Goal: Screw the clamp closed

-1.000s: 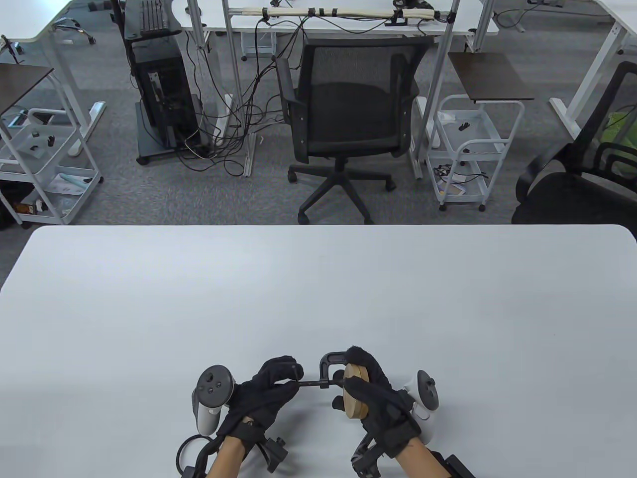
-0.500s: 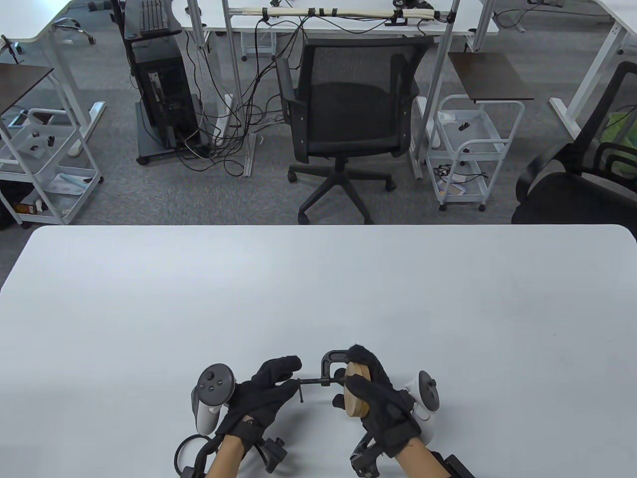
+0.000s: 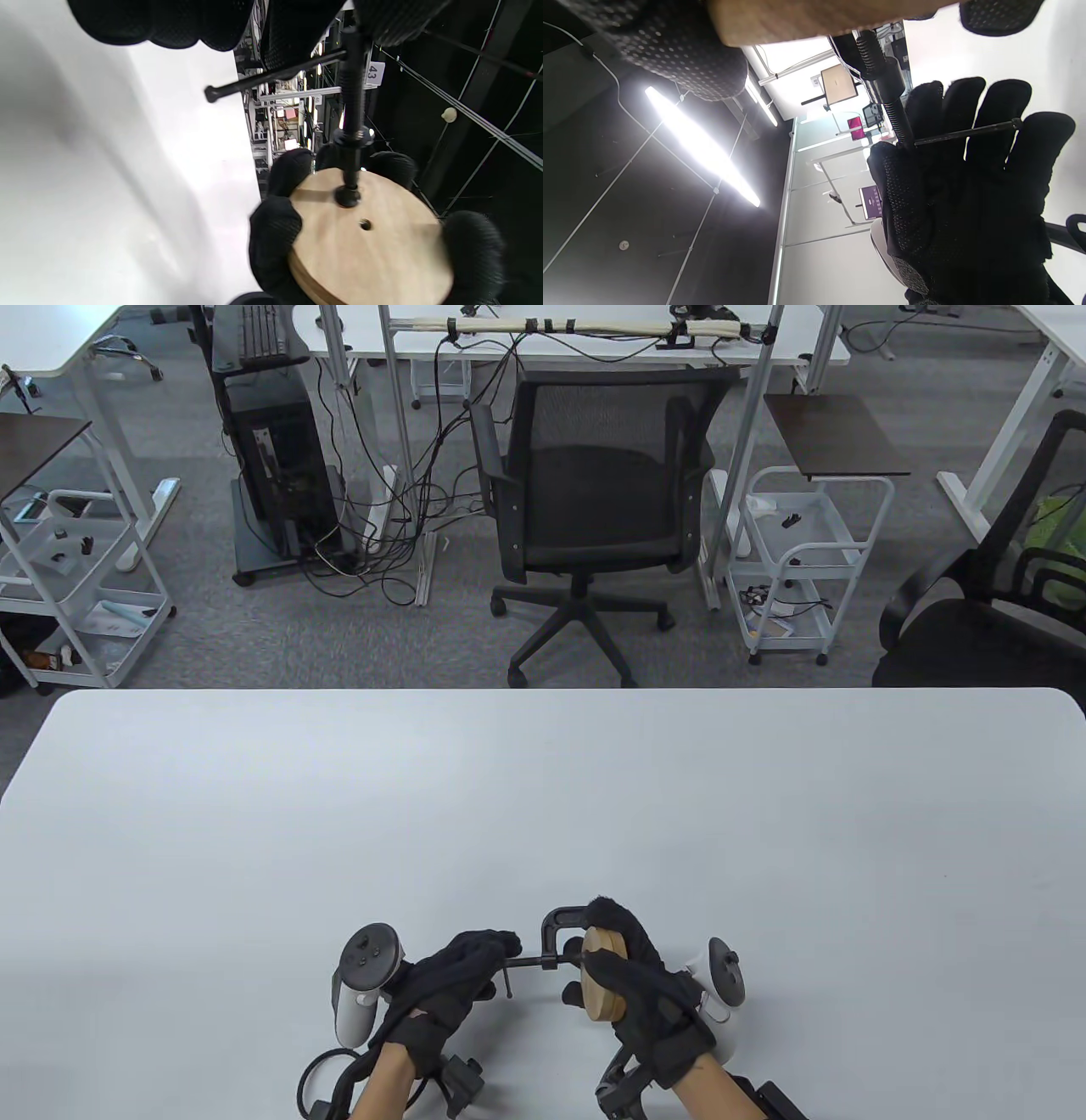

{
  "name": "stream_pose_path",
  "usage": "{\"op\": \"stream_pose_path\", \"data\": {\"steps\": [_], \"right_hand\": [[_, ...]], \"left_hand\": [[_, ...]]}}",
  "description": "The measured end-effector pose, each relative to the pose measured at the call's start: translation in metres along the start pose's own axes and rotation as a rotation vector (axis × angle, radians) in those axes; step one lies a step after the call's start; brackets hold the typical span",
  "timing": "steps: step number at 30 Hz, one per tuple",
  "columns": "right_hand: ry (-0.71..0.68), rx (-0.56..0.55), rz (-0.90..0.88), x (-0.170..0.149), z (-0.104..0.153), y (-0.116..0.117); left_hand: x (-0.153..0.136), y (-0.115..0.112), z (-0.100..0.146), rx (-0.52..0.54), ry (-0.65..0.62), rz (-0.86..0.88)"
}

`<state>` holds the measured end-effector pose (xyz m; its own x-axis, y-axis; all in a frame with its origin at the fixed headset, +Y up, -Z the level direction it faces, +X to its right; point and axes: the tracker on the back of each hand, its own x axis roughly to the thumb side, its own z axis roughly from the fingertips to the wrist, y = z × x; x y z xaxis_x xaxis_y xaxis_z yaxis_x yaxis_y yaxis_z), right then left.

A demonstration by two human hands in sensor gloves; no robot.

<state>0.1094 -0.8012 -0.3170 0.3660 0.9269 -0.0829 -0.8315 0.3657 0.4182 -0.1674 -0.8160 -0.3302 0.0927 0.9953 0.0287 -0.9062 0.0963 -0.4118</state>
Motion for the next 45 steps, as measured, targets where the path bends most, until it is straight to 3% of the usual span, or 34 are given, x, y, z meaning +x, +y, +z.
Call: {"op": "stream_pose_path", "data": {"steps": [2,6,8,12,18,30,39,45], "right_hand": [[-0.003,-0.009,0.008,0.000,0.000,0.001],[-0.009,-0.029,0.027,0.001,0.001,-0.001],[-0.010,-0.033,0.022,0.001,0.001,-0.002],[-0.011,-0.026,0.036,0.000,0.001,-0.001],[-0.012,-0.025,0.023,0.001,0.000,-0.002],[-0.001,-0.023,0.006,0.002,0.001,-0.001],[-0.012,-0.041,0.012,0.003,0.001,-0.001],[-0.018,-0.043,0.005,0.003,0.001,-0.001]], "left_hand": [[0.002,-0.003,0.000,-0.021,0.023,-0.034],[0.007,-0.001,0.006,0.130,0.092,-0.226],[0.009,0.002,0.007,0.154,0.108,-0.283],[0.004,0.002,0.007,0.055,0.161,-0.222],[0.000,-0.003,0.001,-0.002,0.058,-0.014],[0.015,-0.002,0.002,0.120,-0.157,-0.110],[0.011,-0.002,0.003,0.110,-0.105,-0.080],[0.008,0.004,0.008,0.241,-0.022,-0.218]]}}
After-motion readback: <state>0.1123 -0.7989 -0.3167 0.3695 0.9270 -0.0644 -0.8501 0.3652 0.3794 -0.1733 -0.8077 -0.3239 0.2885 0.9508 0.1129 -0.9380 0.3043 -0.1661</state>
